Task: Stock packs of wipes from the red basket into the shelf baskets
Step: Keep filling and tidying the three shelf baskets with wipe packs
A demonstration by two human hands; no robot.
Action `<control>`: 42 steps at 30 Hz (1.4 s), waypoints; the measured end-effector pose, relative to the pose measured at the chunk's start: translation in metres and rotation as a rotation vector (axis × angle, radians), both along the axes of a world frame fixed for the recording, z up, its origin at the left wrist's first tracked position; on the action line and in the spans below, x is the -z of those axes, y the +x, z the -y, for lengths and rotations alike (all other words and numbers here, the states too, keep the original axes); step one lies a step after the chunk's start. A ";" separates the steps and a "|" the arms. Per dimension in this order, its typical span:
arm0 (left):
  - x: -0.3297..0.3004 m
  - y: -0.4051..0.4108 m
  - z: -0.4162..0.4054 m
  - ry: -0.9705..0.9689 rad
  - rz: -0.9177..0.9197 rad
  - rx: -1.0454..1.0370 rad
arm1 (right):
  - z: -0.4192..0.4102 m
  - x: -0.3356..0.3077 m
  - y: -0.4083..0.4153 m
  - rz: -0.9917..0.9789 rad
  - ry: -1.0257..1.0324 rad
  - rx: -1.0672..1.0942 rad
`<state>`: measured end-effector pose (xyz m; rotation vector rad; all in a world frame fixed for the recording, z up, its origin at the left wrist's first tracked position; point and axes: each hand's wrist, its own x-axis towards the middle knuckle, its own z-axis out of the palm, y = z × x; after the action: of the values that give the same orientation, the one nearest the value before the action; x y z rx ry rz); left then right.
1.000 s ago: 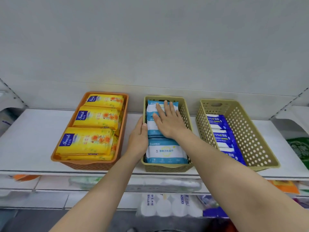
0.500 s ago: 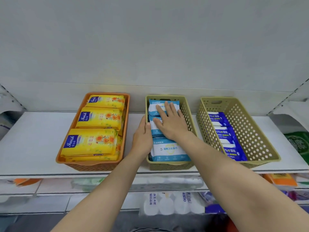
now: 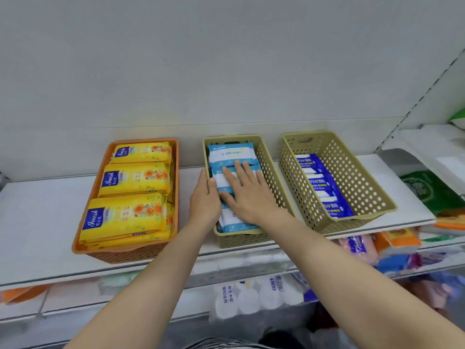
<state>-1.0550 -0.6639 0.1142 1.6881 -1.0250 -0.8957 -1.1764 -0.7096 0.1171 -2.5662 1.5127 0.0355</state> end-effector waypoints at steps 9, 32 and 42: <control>-0.013 -0.007 0.001 0.029 0.223 0.028 | 0.023 -0.041 -0.049 0.547 0.018 0.015; -0.003 -0.225 0.078 0.052 -0.049 -0.005 | 0.141 0.042 -0.196 -0.065 0.230 -0.005; -0.001 -0.222 0.075 0.046 -0.051 0.017 | 0.141 0.036 -0.196 -0.010 0.291 0.005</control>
<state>-1.2771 -0.7392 0.1154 1.6884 -0.9927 -0.9746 -1.3720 -0.8508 0.0811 -2.3353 1.3998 0.2495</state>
